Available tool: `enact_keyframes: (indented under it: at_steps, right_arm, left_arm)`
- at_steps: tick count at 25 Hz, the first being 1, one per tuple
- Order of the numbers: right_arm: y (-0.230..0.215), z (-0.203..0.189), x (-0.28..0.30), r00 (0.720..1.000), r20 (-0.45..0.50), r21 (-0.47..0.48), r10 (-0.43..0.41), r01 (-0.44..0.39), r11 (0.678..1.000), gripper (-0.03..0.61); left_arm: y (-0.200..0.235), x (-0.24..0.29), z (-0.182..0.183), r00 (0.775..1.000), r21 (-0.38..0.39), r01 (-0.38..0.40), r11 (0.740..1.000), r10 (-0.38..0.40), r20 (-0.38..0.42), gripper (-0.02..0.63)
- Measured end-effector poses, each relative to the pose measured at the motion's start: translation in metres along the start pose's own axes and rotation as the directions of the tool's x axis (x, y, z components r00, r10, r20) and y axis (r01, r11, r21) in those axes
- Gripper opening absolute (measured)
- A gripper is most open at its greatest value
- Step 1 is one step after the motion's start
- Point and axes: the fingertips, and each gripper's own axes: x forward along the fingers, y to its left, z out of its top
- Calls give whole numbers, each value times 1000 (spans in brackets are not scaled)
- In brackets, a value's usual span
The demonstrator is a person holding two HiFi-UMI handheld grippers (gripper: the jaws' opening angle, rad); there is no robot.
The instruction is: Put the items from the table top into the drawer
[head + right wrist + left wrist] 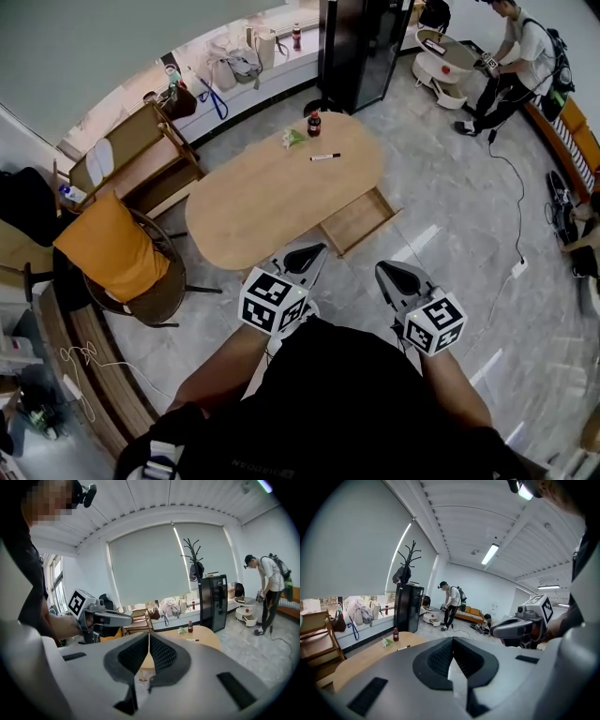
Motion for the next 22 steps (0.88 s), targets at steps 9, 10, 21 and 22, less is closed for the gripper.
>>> enact_keyframes:
  at_steps: [9,10,21,22]
  right_arm:
    - [-44,24,69,998,-48,-3,31,-31,1000,5]
    - [-49,26,77,998,-50,-5,37,-37,999,5]
    - [-137,43,164,979,-112,-69,172,-180,981,5]
    - [-150,43,175,974,-129,-89,184,-196,976,5]
  left_arm:
    - [73,27,14,998,-25,-65,998,65,-6,2]
    - [80,29,11,997,-30,-80,996,80,-17,2]
    - [147,82,6,962,-111,-268,957,261,-78,2]
    - [155,92,8,956,-123,-291,949,283,-83,2]
